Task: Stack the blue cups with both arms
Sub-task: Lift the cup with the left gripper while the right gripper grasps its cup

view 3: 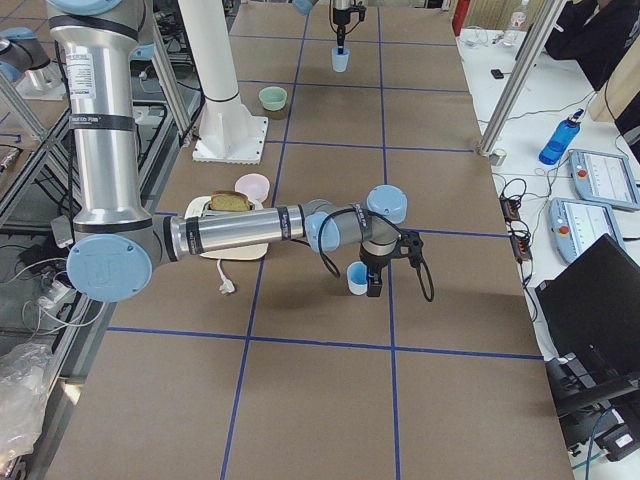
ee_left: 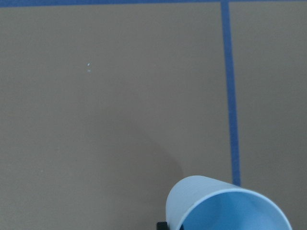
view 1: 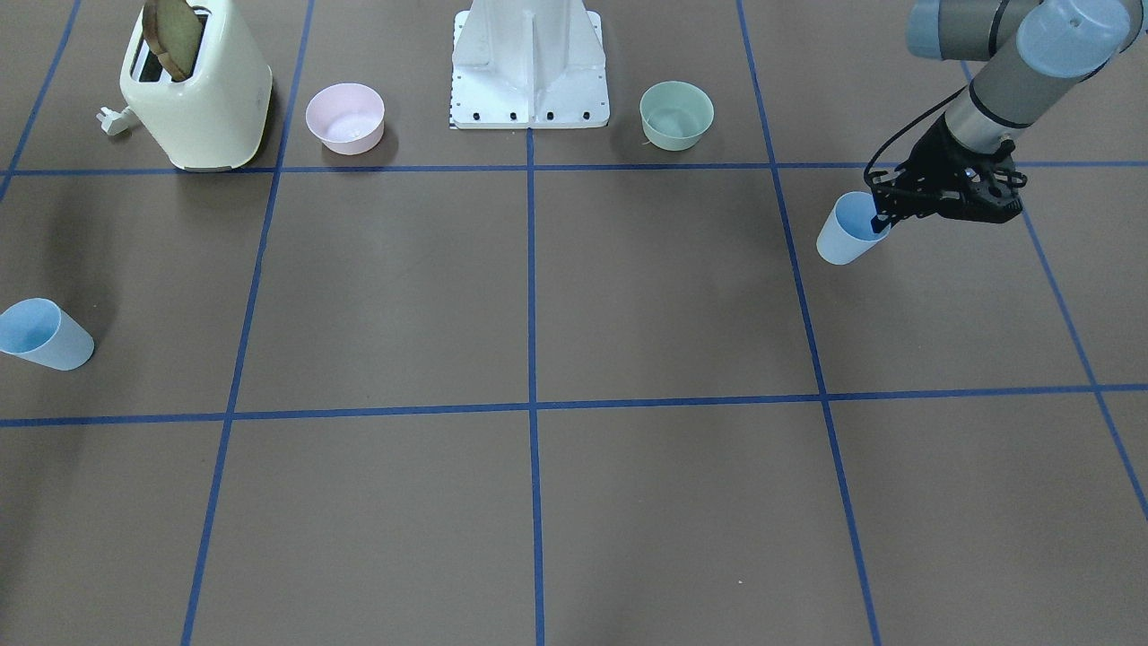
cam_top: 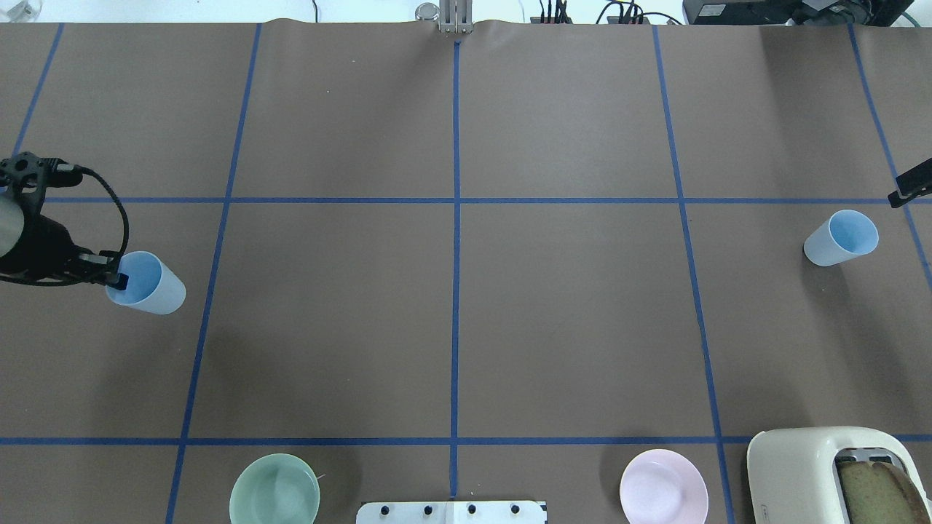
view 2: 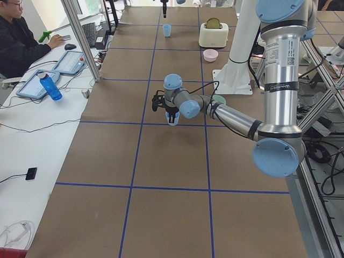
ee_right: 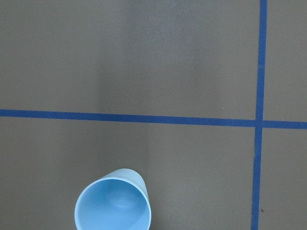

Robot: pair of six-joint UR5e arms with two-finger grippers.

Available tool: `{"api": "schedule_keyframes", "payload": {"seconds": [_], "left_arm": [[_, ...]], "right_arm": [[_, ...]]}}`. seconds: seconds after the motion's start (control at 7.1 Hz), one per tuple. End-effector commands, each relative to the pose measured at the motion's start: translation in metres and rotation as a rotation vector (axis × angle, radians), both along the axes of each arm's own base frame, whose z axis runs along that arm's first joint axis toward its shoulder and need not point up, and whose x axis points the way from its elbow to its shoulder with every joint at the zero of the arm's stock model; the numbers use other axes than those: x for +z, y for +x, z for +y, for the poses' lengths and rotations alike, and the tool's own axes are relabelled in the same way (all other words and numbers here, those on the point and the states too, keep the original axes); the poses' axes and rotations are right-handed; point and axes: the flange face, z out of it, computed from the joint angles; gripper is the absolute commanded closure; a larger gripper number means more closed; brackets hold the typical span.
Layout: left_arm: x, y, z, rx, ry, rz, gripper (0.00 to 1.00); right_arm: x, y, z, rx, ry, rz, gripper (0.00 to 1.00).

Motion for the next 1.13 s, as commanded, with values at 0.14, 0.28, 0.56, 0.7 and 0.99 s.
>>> {"api": "schedule_keyframes", "payload": {"seconds": [0.14,0.28,0.56,0.7,0.99], "left_arm": [[-0.127,0.022,-0.033,-0.026,-0.05,-0.034,1.0],[-0.147,0.028,-0.037,-0.045,-0.064,-0.023,1.0],[-0.174,0.055,-0.029,-0.052,-0.106,0.0,1.0],[-0.191,0.069,-0.024,-0.039,-0.118,-0.002,1.0],[-0.219,0.093,-0.028,-0.068,-0.119,-0.024,1.0]], "right_arm": [[0.005,-0.02,-0.002,-0.028,-0.014,0.007,0.0],[0.005,-0.027,-0.007,-0.035,-0.014,0.013,0.0],[0.019,-0.034,-0.018,-0.04,-0.006,0.014,0.0],[0.029,-0.035,-0.02,-0.042,-0.002,0.012,0.0],[0.032,-0.034,-0.016,-0.041,-0.009,0.013,0.0]]}}
